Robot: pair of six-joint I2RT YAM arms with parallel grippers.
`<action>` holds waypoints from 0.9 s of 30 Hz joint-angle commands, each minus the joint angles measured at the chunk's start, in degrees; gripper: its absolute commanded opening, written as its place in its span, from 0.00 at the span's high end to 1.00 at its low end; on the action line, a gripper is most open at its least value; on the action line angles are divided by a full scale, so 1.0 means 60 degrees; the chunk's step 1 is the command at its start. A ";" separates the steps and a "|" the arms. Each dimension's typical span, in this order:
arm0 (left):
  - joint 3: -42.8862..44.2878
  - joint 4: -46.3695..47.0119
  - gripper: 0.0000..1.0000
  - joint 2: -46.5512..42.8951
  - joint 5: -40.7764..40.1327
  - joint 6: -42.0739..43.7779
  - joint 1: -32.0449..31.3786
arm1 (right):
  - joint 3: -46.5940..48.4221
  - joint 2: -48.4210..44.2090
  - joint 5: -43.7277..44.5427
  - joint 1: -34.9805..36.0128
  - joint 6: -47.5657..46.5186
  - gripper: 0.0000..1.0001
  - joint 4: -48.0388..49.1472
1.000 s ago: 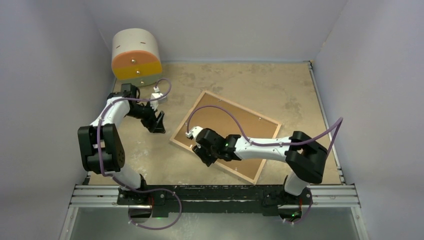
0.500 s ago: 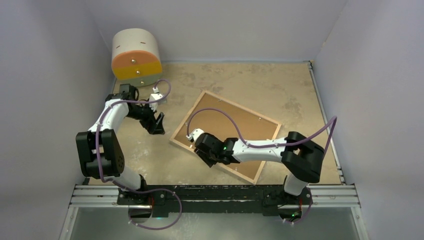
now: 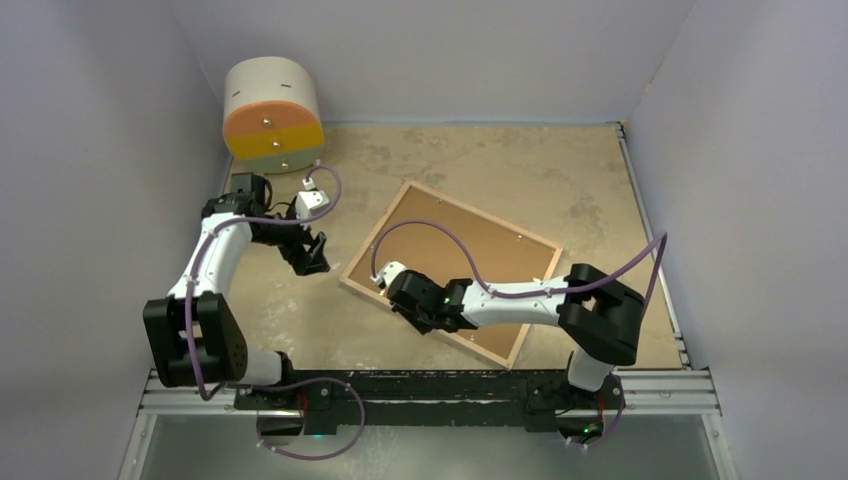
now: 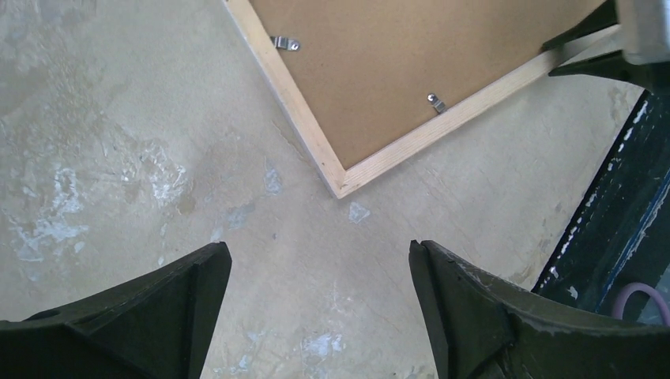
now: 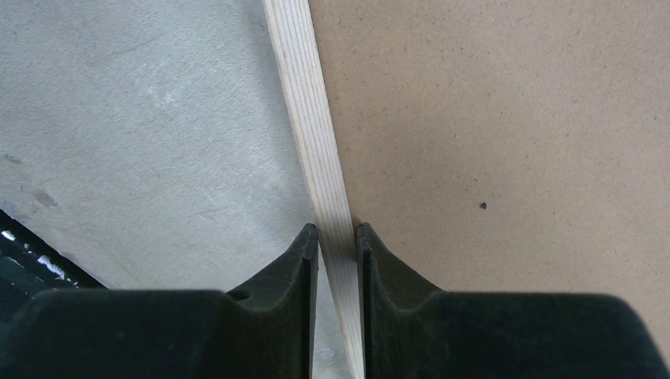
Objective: Put the photo into the frame
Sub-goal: Turn over the photo frame at the center of the board.
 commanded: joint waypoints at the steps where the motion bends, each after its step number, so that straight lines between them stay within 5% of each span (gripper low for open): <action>1: -0.0538 0.0079 0.10 -0.0905 0.0893 0.0949 0.0031 | 0.0269 0.0538 0.0131 0.0044 0.0095 0.82 -0.0176; 6: -0.1494 0.0749 0.08 -0.1520 0.1145 0.1971 0.0030 | 0.0542 0.0544 -0.0090 0.0044 0.0292 1.00 -0.0408; 14: -0.2952 0.2890 0.06 -0.3503 0.1118 0.4360 0.0025 | 0.1665 -0.0608 -0.1322 -0.0273 0.0482 1.00 -0.0989; 23: -0.4066 0.2342 0.05 -0.5337 0.1881 0.9895 -0.0135 | 0.2201 -0.1363 -0.3615 -0.1316 0.1051 1.00 -0.1076; 27: -0.4461 0.2841 0.05 -0.5698 0.1750 1.1063 -0.0554 | 0.2727 -0.1421 -0.4061 -0.1530 0.1027 1.00 -0.1327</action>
